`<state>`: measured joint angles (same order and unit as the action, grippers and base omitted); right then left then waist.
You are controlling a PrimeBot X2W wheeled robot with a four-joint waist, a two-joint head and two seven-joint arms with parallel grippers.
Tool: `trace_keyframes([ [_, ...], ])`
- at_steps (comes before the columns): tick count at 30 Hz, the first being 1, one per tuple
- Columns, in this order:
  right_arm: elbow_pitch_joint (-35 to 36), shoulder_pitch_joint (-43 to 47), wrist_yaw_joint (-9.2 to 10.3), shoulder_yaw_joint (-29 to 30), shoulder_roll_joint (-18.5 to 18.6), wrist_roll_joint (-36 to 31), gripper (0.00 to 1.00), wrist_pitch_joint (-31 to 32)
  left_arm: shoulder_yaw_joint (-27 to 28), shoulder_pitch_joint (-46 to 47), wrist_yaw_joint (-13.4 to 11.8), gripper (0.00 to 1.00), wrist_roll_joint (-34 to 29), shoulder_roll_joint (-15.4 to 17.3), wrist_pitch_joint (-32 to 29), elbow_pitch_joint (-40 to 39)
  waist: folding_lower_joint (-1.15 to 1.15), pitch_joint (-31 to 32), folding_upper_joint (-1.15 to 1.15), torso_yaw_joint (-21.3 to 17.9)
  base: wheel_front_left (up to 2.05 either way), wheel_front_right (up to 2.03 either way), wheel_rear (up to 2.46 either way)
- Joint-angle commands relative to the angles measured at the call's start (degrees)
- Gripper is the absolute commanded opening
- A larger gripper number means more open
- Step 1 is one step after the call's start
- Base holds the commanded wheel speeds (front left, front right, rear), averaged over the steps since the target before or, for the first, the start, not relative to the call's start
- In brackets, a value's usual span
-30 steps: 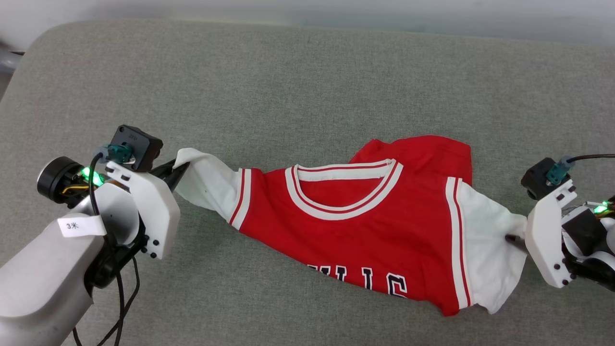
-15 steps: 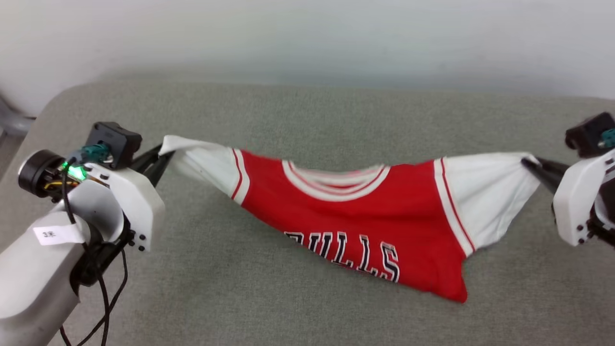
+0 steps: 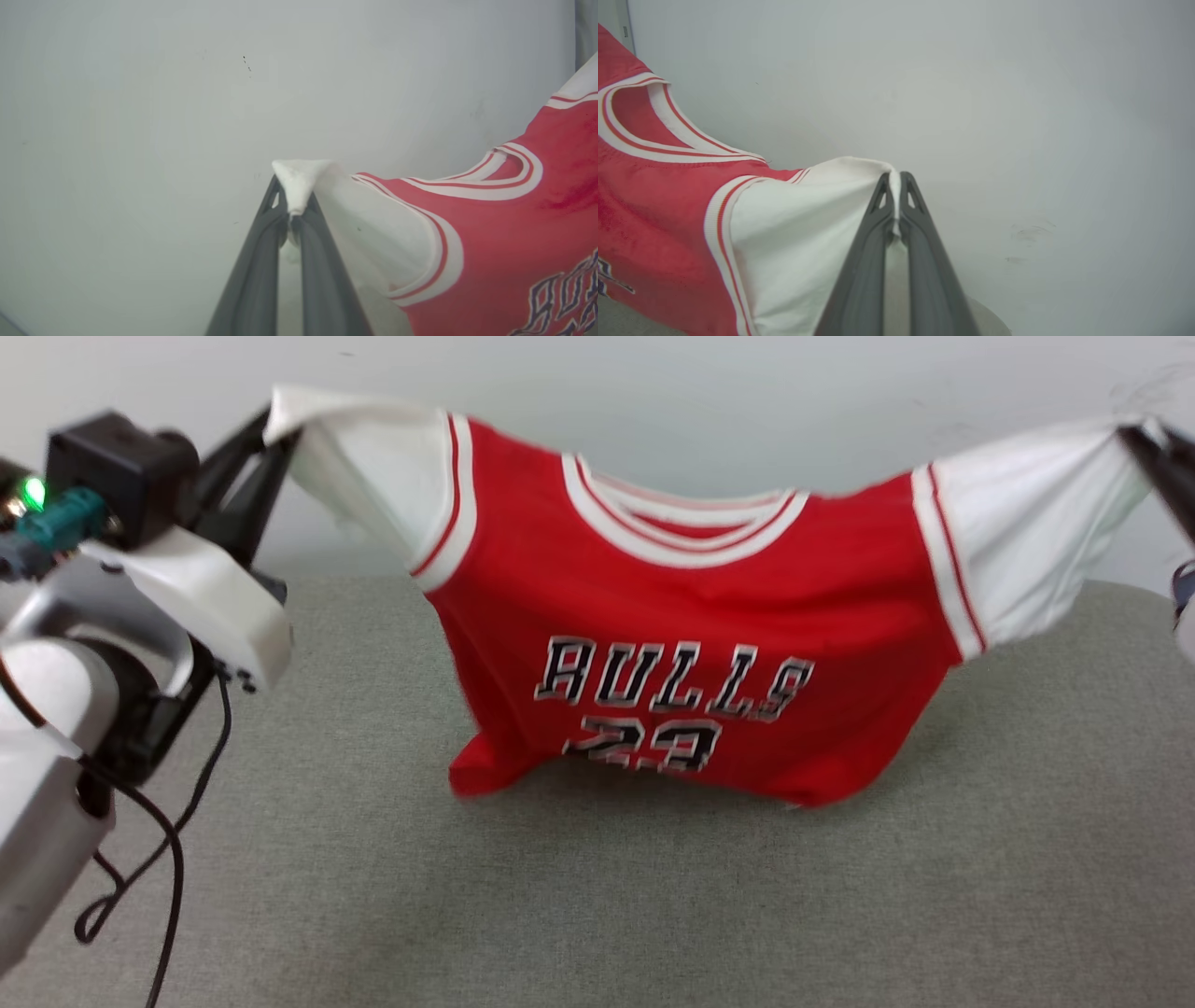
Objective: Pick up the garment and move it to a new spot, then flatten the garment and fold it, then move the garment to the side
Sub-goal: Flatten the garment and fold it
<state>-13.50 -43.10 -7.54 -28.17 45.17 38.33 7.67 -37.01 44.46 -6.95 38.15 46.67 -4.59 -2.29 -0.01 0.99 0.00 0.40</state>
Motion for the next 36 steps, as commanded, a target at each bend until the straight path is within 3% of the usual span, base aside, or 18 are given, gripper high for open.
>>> trace_keyframes([
  [1, 0.82, -1.17, 0.1, 1.62, -0.47, -0.83, 0.0, 0.1, 0.48, 1.43, -0.35, 0.0, -0.53, 0.0, 0.25, -0.59, 0.01, 0.08, 0.0, -0.13, 0.0, 0.0, 0.0],
  [7, 5.11, -3.55, 0.1, 10.3, -2.92, -5.26, 0.0, 1.71, 2.2, 9.21, 0.35, 0.0, -1.64, -1.45, -0.25, -1.92, 0.01, -0.25, 0.0, -0.49, 0.0, 0.0, 0.0],
  [18, 9.11, -11.72, 0.1, 15.68, -7.21, -10.6, 0.0, 6.46, 3.58, 21.64, 2.5, 0.0, -2.02, -6.2, 0.27, 2.96, 0.01, -6.55, 0.0, -0.87, 0.0, 0.0, 0.0],
  [28, 1.52, -27.32, 0.09, 13.76, -8.27, -13.63, 0.0, 7.01, 3.29, 34.82, 5.31, 0.0, -3.68, -11.3, 1.28, 13.71, 0.01, -19.5, 0.0, -0.34, 0.0, 0.0, 0.0],
  [36, -8.32, -44.21, 0.1, 9.78, -9.98, -16.62, 0.0, 3.44, 3.75, 48.68, 7.59, 0.0, -5.77, -15.83, 4.39, 25.74, 0.01, -28.42, 0.0, -0.65, 0.0, 0.0, 0.0],
])
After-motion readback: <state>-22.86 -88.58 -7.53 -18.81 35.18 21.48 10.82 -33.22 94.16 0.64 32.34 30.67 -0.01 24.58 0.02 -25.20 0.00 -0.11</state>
